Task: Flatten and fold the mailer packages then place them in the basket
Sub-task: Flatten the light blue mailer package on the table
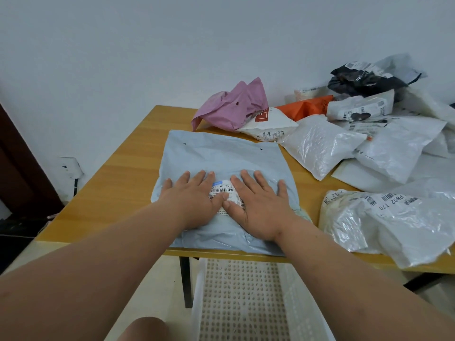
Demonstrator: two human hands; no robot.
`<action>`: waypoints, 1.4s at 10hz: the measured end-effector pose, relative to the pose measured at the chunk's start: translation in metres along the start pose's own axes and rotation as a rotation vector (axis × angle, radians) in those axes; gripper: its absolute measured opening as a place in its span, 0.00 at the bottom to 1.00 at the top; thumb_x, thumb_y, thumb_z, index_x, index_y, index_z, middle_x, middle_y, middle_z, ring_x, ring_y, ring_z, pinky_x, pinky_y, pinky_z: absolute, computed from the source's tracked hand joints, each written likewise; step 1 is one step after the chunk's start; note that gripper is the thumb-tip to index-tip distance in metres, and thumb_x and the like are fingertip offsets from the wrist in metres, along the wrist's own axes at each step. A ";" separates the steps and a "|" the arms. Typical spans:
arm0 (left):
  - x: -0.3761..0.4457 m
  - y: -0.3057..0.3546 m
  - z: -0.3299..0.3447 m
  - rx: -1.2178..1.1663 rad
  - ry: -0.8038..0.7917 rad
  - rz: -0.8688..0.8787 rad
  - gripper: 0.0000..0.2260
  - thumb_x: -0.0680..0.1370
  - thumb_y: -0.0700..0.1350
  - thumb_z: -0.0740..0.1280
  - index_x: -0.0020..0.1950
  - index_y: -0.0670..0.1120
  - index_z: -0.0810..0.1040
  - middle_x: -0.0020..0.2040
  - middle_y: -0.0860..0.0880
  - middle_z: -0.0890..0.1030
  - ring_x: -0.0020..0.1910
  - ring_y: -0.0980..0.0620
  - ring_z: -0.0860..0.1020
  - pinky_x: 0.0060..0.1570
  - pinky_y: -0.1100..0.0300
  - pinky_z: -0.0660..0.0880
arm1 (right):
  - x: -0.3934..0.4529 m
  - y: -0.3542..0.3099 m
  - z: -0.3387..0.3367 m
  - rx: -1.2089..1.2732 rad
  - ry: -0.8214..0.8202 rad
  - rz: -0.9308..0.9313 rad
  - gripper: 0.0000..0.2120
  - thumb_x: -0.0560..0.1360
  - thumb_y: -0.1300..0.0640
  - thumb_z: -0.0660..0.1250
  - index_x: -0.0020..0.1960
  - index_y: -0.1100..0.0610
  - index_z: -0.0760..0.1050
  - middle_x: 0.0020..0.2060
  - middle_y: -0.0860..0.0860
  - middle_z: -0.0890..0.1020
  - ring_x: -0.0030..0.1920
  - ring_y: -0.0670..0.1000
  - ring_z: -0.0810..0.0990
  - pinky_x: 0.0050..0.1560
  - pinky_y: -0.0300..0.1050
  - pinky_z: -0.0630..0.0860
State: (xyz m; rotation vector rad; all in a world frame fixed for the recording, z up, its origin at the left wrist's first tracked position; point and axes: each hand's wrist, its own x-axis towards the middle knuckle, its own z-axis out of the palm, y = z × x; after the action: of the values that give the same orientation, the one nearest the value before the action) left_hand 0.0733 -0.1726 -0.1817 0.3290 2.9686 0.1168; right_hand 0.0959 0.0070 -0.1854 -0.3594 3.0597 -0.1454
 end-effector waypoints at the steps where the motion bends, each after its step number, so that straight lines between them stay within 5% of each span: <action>1: 0.001 0.001 -0.001 0.013 -0.011 -0.001 0.32 0.79 0.67 0.42 0.80 0.54 0.43 0.81 0.53 0.46 0.79 0.46 0.46 0.75 0.39 0.46 | 0.000 0.000 0.000 -0.002 -0.005 0.000 0.34 0.78 0.31 0.41 0.80 0.44 0.43 0.79 0.44 0.43 0.79 0.49 0.38 0.73 0.68 0.36; 9: -0.003 0.001 0.001 -0.007 0.034 0.002 0.35 0.78 0.68 0.42 0.80 0.53 0.40 0.81 0.53 0.44 0.79 0.47 0.43 0.75 0.39 0.45 | -0.005 -0.002 0.001 -0.005 0.022 0.003 0.31 0.80 0.36 0.43 0.80 0.45 0.43 0.79 0.44 0.43 0.79 0.49 0.38 0.73 0.67 0.34; 10: -0.009 0.001 0.001 -0.023 0.081 0.011 0.36 0.78 0.69 0.43 0.80 0.52 0.40 0.81 0.53 0.42 0.79 0.48 0.41 0.76 0.40 0.45 | -0.005 -0.002 -0.005 0.015 -0.024 -0.002 0.32 0.79 0.34 0.43 0.80 0.44 0.43 0.80 0.44 0.44 0.79 0.50 0.40 0.74 0.67 0.38; 11: -0.010 0.000 -0.011 -0.003 -0.013 0.000 0.37 0.76 0.72 0.44 0.80 0.54 0.45 0.81 0.53 0.44 0.79 0.47 0.44 0.75 0.39 0.47 | -0.001 0.001 -0.021 0.082 -0.015 0.017 0.32 0.77 0.31 0.48 0.78 0.42 0.55 0.78 0.46 0.56 0.77 0.52 0.54 0.73 0.64 0.55; 12: -0.004 0.003 -0.030 0.072 -0.074 -0.009 0.35 0.75 0.73 0.48 0.78 0.57 0.59 0.80 0.52 0.53 0.77 0.44 0.56 0.71 0.40 0.56 | 0.005 0.009 -0.035 0.134 0.119 0.111 0.31 0.77 0.32 0.53 0.75 0.44 0.61 0.74 0.49 0.63 0.73 0.55 0.62 0.69 0.60 0.64; 13: 0.009 0.006 -0.038 0.096 0.044 0.013 0.32 0.77 0.70 0.49 0.73 0.52 0.67 0.74 0.50 0.64 0.72 0.45 0.63 0.68 0.43 0.60 | 0.014 0.012 -0.035 0.017 0.091 0.166 0.34 0.76 0.29 0.49 0.77 0.43 0.56 0.78 0.50 0.56 0.77 0.57 0.53 0.73 0.61 0.56; 14: 0.023 0.002 -0.032 0.030 0.006 -0.001 0.37 0.77 0.71 0.48 0.79 0.49 0.56 0.80 0.50 0.53 0.79 0.46 0.51 0.75 0.42 0.50 | 0.023 0.012 -0.026 -0.022 -0.072 0.155 0.39 0.73 0.24 0.41 0.79 0.41 0.46 0.80 0.46 0.44 0.79 0.55 0.41 0.75 0.66 0.44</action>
State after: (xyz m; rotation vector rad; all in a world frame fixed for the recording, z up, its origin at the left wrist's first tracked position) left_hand 0.0464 -0.1673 -0.1533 0.3308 2.9787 0.0732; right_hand 0.0686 0.0156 -0.1618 -0.1243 3.0043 -0.0895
